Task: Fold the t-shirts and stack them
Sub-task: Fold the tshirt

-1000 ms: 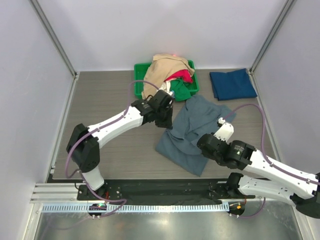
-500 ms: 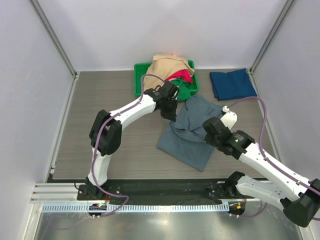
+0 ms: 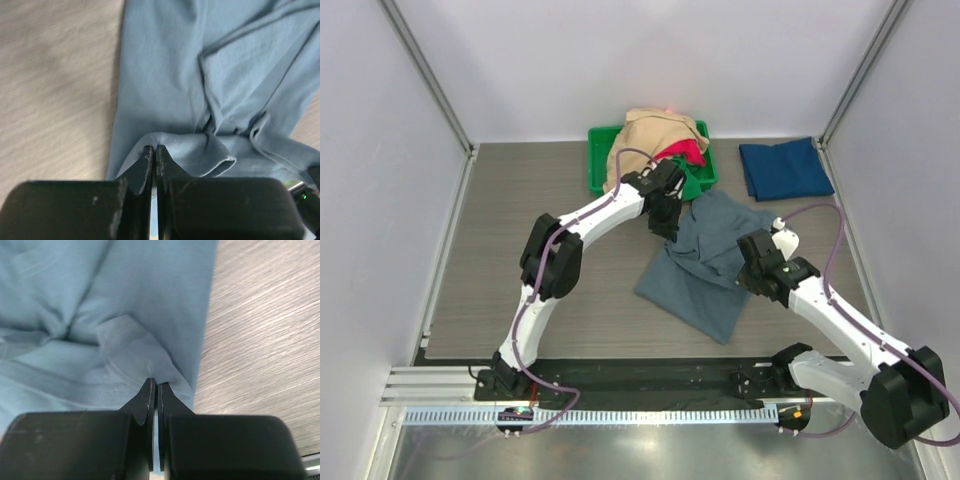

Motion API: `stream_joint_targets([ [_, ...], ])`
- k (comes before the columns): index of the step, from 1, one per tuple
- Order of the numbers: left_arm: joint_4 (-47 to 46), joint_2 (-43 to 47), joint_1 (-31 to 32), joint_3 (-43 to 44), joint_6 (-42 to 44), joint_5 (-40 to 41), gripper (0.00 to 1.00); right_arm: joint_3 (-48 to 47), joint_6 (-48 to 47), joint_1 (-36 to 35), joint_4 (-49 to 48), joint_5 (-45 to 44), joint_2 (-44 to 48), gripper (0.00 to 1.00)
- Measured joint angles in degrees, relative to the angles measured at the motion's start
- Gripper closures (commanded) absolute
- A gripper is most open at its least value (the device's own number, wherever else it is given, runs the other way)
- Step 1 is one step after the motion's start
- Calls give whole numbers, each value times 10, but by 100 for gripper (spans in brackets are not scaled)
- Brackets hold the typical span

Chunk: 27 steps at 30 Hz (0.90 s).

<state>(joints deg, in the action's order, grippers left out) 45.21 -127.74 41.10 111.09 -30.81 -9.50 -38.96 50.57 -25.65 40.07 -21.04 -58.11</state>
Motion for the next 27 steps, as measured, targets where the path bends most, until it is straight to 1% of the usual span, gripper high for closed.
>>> stream_joint_targets([
  [1,8,-13,0,19,1,-1,96,5,-2,12,-9,7,-9,99],
  [2,15,-29,-1,41,2,-2,90,7,-5,23,-14,13,-20,95],
  [3,29,-44,-1,65,4,-2,85,8,-7,34,-19,18,-31,74],
  [4,43,-67,-2,100,8,-2,81,8,-7,45,-25,24,-43,63],
  [5,54,-85,-3,130,12,-2,69,8,-10,57,-32,31,-55,37],
  [6,67,-103,-5,160,16,-2,62,8,-9,71,-37,35,-66,27],
  [7,82,-118,-6,190,16,-2,56,8,-14,87,-41,45,-74,20],
  [8,97,-137,-8,228,17,-2,46,8,-16,103,-44,51,-81,15],
  [9,107,-148,-10,253,18,-3,43,8,-18,122,-47,59,-86,9],
  [10,115,-155,-12,274,16,-4,40,8,-20,134,-48,63,-87,7],
  [11,123,-155,-16,286,16,-5,34,7,-23,150,-49,68,-87,2],
  [13,125,-141,-20,284,14,-6,29,-5,-26,168,-44,70,-87,0],
  [14,122,-128,-22,270,14,-5,27,-16,-28,172,-43,71,-87,0],
  [17,121,-67,-26,199,14,5,27,-53,-34,172,-42,78,-79,0],
  [21,99,54,-27,35,12,25,27,-60,-37,172,-39,83,-35,0],
  [22,83,91,-27,-21,11,31,27,-60,-38,172,-37,86,-21,0],
  [25,50,181,-26,-158,3,40,27,-60,-45,172,-38,117,3,9],
  [27,31,226,-26,-235,-7,39,28,-56,-49,172,-46,146,5,16],
])
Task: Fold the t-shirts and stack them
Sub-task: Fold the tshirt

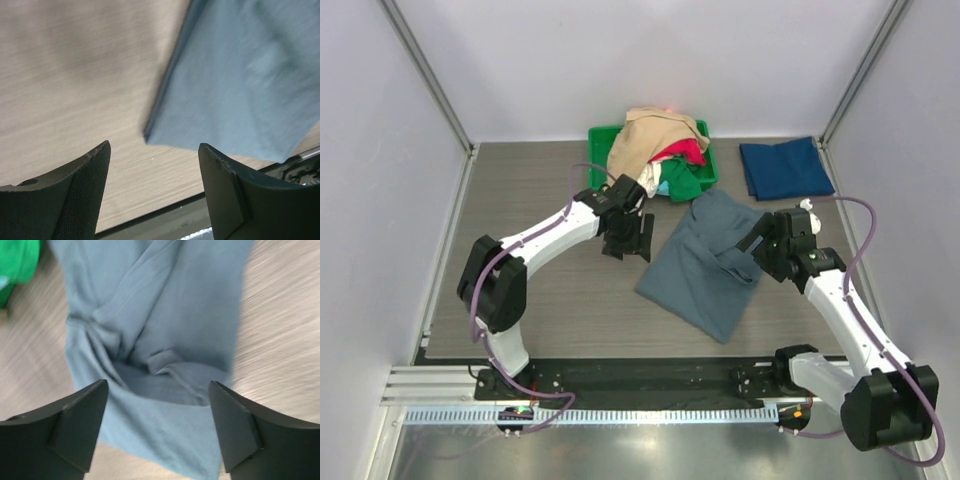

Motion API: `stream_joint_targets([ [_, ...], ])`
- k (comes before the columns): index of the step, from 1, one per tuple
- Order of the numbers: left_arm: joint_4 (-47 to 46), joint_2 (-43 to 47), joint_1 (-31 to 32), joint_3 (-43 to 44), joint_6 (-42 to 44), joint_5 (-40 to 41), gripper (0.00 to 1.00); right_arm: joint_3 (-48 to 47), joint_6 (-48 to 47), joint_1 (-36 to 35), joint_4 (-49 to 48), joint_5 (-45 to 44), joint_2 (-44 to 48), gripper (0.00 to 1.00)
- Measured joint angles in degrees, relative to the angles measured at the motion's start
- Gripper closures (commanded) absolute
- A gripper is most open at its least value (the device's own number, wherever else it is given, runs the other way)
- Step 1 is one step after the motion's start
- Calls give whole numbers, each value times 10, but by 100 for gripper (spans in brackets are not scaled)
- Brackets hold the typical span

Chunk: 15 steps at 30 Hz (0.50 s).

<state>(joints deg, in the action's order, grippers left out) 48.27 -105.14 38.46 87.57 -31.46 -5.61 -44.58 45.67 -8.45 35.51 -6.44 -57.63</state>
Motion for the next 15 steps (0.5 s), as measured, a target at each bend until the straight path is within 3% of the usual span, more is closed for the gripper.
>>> stream_joint_targets([
  [4,-63,39,0,-113,-24,-7,31,20,-2,-25,-27,51,-18,21],
  [10,-122,39,0,-182,-46,-17,33,20,7,-183,-52,37,-96,28],
  [15,-155,40,0,-195,-56,-20,33,21,12,-187,-66,10,-138,28],
])
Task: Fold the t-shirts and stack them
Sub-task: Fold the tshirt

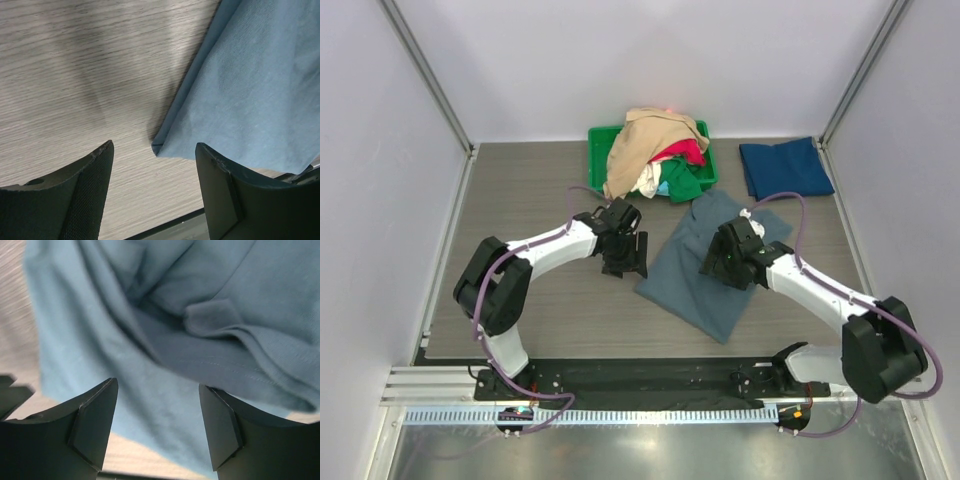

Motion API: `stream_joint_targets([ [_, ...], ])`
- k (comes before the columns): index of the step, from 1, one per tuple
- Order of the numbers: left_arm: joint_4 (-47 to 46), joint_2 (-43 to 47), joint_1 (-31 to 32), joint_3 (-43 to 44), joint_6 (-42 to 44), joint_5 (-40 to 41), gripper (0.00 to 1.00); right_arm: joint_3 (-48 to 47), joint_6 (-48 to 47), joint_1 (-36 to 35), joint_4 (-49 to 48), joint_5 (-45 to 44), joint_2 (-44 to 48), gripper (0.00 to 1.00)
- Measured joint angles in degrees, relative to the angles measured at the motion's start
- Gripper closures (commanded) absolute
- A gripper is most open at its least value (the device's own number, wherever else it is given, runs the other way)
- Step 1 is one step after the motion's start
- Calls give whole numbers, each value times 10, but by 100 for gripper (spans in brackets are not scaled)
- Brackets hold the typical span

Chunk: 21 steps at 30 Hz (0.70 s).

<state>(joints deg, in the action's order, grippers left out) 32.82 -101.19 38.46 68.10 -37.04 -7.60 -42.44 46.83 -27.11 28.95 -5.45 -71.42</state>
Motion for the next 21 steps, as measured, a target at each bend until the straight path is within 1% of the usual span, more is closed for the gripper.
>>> stream_joint_targets([
  [4,-13,1,0,-11,-3,-2,34,-6,-17,34,-7,-14,-52,28],
  [6,-19,1,0,-18,-4,-5,34,-12,-34,85,-7,-18,-73,28],
  [9,-31,7,0,-38,-7,-9,33,-25,-57,170,-3,-25,-79,27],
  [11,-43,16,0,-58,-14,-13,33,-39,-68,203,-1,-34,-78,26],
  [14,-63,25,2,-85,-20,-22,33,-43,-77,205,1,-29,-57,23],
  [18,-104,29,7,-106,-35,-39,33,-33,-79,200,4,-21,-7,19],
  [20,-130,29,13,-113,-45,-46,35,-26,-79,201,7,-21,11,18],
  [21,-143,29,16,-116,-49,-49,37,-26,-80,201,9,-21,14,18],
])
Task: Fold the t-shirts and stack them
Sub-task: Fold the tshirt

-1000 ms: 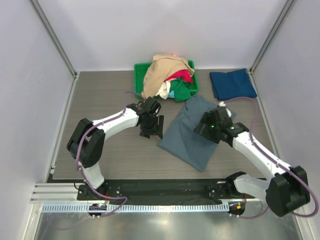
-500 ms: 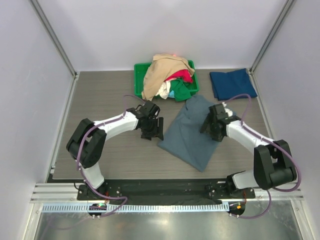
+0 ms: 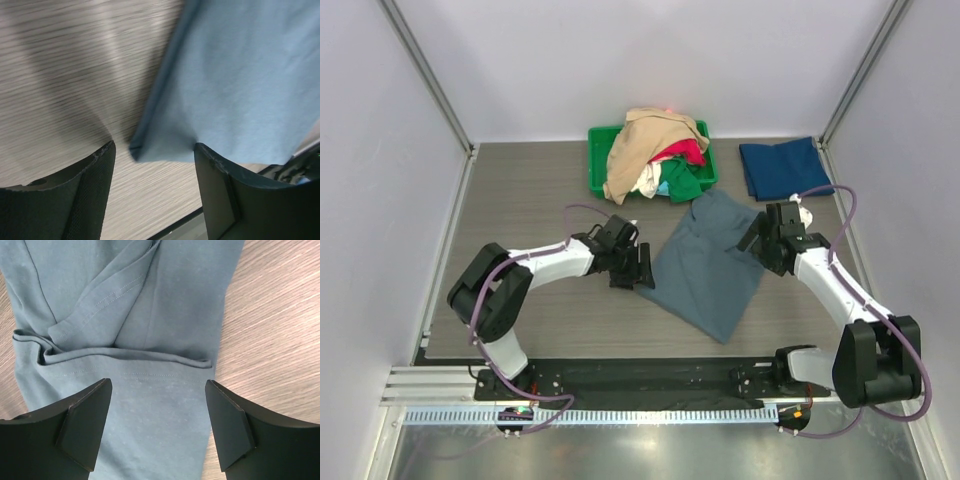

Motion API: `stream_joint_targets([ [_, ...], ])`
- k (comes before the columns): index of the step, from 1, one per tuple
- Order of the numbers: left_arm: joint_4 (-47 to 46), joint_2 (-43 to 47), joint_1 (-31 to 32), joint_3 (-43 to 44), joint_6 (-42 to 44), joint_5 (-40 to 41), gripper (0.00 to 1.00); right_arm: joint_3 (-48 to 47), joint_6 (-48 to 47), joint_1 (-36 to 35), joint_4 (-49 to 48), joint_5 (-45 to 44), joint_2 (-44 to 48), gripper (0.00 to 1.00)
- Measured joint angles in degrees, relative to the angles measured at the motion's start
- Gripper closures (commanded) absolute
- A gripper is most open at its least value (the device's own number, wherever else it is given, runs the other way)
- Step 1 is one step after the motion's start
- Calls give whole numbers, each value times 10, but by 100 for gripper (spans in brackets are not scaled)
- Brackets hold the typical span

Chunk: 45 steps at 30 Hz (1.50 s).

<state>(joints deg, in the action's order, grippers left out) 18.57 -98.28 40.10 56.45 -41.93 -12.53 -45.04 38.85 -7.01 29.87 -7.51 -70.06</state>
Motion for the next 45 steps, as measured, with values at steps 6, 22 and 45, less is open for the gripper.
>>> stream_joint_targets([
  [6,-87,-26,8,-17,-36,-21,97,-4,-5,1,-1,8,-47,18],
  [22,-148,270,61,-316,-186,12,100,-89,-41,-76,-28,51,-237,20],
  [45,31,416,180,-339,-325,185,40,-138,-58,-212,75,-36,-172,7],
])
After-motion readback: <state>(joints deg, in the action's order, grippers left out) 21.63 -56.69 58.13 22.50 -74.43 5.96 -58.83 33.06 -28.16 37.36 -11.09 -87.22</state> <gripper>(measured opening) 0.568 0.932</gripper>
